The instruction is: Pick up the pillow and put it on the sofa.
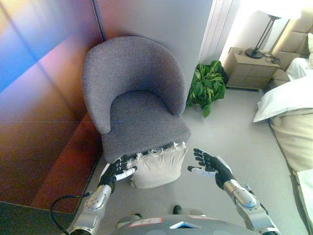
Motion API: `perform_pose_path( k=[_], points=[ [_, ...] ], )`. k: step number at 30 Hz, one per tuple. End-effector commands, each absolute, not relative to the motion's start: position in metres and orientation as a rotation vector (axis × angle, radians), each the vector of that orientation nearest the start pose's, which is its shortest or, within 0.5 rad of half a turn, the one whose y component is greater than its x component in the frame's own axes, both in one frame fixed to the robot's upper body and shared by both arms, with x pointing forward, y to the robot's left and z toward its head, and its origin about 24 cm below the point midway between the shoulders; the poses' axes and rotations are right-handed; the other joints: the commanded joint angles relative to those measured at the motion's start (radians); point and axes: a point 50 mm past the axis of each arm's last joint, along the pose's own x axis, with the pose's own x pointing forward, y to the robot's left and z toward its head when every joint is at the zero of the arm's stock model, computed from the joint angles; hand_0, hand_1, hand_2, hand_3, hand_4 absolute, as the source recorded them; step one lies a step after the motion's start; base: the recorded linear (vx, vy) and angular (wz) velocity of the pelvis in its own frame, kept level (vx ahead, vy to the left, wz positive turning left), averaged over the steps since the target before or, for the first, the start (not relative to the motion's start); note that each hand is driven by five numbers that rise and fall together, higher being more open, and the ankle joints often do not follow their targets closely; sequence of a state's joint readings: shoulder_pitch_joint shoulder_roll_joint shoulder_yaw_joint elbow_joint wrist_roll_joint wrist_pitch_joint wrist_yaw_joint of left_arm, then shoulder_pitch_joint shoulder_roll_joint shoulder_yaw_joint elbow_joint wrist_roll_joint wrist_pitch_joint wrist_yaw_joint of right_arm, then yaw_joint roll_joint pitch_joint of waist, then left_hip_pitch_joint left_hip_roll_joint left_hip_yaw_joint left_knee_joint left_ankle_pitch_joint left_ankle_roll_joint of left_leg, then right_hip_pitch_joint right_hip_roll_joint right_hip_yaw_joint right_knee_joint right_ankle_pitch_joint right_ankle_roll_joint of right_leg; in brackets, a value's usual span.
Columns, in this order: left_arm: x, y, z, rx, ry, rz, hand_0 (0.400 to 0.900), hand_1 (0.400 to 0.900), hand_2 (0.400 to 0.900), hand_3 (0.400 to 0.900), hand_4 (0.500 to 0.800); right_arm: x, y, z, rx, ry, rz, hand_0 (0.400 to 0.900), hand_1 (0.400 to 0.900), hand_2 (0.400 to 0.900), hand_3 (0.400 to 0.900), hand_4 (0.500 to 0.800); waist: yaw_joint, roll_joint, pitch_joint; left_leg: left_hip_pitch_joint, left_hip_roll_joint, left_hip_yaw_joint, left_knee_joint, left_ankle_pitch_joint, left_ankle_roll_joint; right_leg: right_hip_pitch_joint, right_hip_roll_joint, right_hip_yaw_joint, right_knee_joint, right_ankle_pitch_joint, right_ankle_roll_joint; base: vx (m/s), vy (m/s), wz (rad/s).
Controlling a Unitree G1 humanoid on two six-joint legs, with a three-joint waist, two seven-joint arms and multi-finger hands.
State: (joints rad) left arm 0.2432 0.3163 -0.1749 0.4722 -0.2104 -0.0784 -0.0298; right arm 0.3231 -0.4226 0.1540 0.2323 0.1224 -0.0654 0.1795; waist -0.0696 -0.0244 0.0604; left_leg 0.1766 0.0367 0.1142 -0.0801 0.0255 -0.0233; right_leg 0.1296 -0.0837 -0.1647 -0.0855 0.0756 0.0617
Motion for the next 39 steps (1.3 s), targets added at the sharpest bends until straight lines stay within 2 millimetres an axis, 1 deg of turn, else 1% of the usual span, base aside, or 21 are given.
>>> perform_pose_path(
  k=[1,27,35,38,39],
  points=[
    [0.174,0.225,-0.068,0.161,0.491,-0.022,0.900,0.900,0.900,0.900,0.800,0.177,-0.216,-0.029,-0.237,0.351,0.241,0.900,0.900,0.900,0.900,0.800,0.014,-0.049,-0.025,-0.076,-0.009,-0.036,0.080,-0.051,-0.005,0.012,-0.006,0.006,0.025,-0.058,0.045,0.00,0.000,0.00],
    [0.175,0.227,-0.070,0.165,0.500,-0.008,0.900,0.900,0.900,0.900,0.800,0.180,-0.219,-0.026,-0.263,0.336,0.227,0.900,0.900,0.900,0.900,0.800,0.008,-0.047,-0.011,-0.085,-0.005,-0.041,0.087,-0.053,-0.009,0.005,0.000,0.007,0.028,-0.063,0.042,0.00,-0.001,0.00],
    [0.180,0.227,-0.068,0.158,0.493,-0.004,0.900,0.900,0.900,0.900,0.800,0.185,-0.220,-0.020,-0.264,0.306,0.217,0.900,0.900,0.900,0.900,0.800,0.007,-0.048,0.003,-0.106,0.012,-0.052,0.125,-0.062,-0.019,-0.009,0.014,0.006,0.050,-0.077,0.029,-0.01,-0.063,0.04],
    [0.184,0.227,-0.066,0.155,0.481,-0.005,0.900,0.900,0.900,0.900,0.800,0.190,-0.221,-0.015,-0.265,0.279,0.213,0.900,0.900,0.900,0.900,0.800,0.010,-0.052,0.024,-0.141,0.024,-0.064,0.194,-0.079,-0.027,-0.029,0.028,0.015,0.079,-0.090,0.014,-0.03,-0.121,0.04],
    [0.184,0.227,-0.066,0.155,0.481,-0.005,0.900,0.900,0.900,0.900,0.800,0.190,-0.221,-0.015,-0.265,0.279,0.213,0.900,0.900,0.900,0.900,0.800,0.010,-0.052,0.023,-0.145,0.025,-0.064,0.200,-0.082,-0.027,-0.031,0.029,0.015,0.081,-0.091,0.014,-0.03,-0.095,-0.01]
  ],
)
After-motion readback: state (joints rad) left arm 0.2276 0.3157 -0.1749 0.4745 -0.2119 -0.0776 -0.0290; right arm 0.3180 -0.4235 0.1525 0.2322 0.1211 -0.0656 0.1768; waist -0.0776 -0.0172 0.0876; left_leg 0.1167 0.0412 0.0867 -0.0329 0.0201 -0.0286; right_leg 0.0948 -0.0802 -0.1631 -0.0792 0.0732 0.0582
